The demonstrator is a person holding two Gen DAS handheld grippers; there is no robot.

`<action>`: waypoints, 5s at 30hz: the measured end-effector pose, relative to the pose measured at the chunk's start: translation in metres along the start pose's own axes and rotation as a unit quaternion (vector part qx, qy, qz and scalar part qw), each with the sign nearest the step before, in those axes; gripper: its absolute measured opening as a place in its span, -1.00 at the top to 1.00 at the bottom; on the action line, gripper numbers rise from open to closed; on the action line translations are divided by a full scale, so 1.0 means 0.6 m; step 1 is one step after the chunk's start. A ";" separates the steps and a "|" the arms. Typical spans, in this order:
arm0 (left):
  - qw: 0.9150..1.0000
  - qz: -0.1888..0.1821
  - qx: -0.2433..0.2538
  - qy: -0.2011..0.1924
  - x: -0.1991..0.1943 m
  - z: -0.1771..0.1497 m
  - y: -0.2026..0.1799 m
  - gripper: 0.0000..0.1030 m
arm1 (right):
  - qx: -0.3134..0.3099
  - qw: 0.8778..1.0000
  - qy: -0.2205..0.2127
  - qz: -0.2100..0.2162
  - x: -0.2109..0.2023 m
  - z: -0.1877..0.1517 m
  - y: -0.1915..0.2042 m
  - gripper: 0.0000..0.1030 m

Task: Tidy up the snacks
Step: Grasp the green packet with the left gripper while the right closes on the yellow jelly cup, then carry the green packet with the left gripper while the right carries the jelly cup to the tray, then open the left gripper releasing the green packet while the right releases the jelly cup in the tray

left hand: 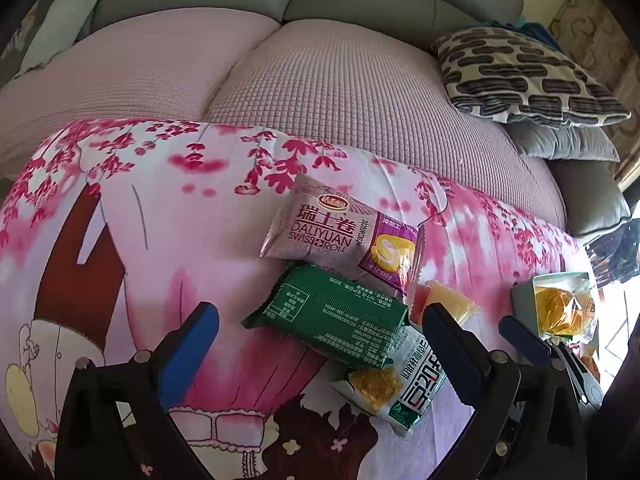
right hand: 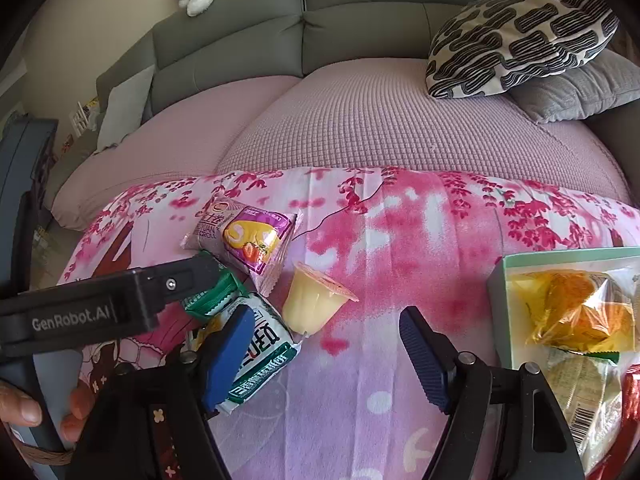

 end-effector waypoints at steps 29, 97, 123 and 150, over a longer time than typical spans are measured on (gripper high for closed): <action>0.996 0.009 -0.073 -0.041 -0.014 -0.018 0.047 -0.32 | 0.040 0.999 -0.007 0.030 -0.001 -0.009 -0.003 0.18; 0.989 -0.080 0.084 -0.092 -0.104 -0.154 -0.433 -0.33 | 0.195 0.962 -0.137 -0.130 -0.333 -0.071 -0.417 0.18; 0.982 -0.108 0.121 -0.099 -0.056 -0.166 -0.488 -0.34 | 0.183 0.962 -0.115 -0.169 -0.305 -0.083 -0.442 0.18; 0.993 -0.042 0.078 -0.075 -0.084 -0.150 -0.401 -0.43 | 0.149 0.971 -0.081 -0.168 -0.310 -0.083 -0.399 0.16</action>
Point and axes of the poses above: each gripper's, at about its wrist camera, not at the fingertips, and x roughly the way its jaws point, y to its left, z to its top, the point moved 9 cm from there along x, roughly the way its jaws point, and after that the axes turned 11 degrees about -y, right-handed, at the moved point
